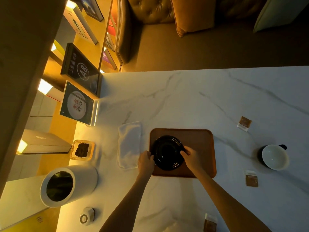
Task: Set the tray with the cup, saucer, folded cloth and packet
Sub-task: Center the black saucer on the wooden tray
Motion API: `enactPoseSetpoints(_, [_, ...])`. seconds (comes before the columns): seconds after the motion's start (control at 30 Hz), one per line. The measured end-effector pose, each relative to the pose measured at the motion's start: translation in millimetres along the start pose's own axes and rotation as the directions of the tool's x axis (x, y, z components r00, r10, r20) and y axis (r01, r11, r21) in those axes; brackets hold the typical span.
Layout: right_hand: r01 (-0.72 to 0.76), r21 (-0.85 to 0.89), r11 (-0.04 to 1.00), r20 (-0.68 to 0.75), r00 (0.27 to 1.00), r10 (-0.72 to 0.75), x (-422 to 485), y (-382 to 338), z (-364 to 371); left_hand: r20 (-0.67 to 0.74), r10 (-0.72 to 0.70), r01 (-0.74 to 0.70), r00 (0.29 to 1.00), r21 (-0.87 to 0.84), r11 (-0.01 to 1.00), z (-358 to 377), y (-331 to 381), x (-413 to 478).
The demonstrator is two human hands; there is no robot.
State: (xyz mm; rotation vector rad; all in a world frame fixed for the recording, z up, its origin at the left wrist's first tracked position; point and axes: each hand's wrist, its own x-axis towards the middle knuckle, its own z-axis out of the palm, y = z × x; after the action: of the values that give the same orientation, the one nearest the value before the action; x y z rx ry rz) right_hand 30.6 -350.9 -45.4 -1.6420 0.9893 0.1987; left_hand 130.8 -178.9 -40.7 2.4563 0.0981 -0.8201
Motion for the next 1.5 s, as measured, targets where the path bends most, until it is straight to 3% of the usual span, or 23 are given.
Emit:
enactPoseSetpoints(0.7, [0.036,-0.028,0.999,-0.011,0.999,-0.036,2.3,9.1,7.4,-0.017,-0.043,0.041,0.999,-0.118,0.992,5.2,-11.2,6.9])
enactPoseSetpoints(1.13, [0.003,-0.046,0.999,0.034,0.999,-0.001,-3.5,-2.4,0.2,0.043,-0.020,0.020,0.999,-0.003,1.000,-4.0,-4.1,4.8])
enactPoseSetpoints(1.3, [-0.050,-0.161,0.986,0.091,0.994,0.065,-17.6,-11.8,-11.1,0.105,0.006,-0.010,0.994,0.033,0.999,-24.6,-0.9,-8.0])
enactPoseSetpoints(1.5, [-0.022,-0.270,0.963,0.073,0.996,0.043,-64.6,-0.4,-27.1,0.140,0.098,-0.107,0.985,0.056,0.993,-52.0,-15.5,-39.2])
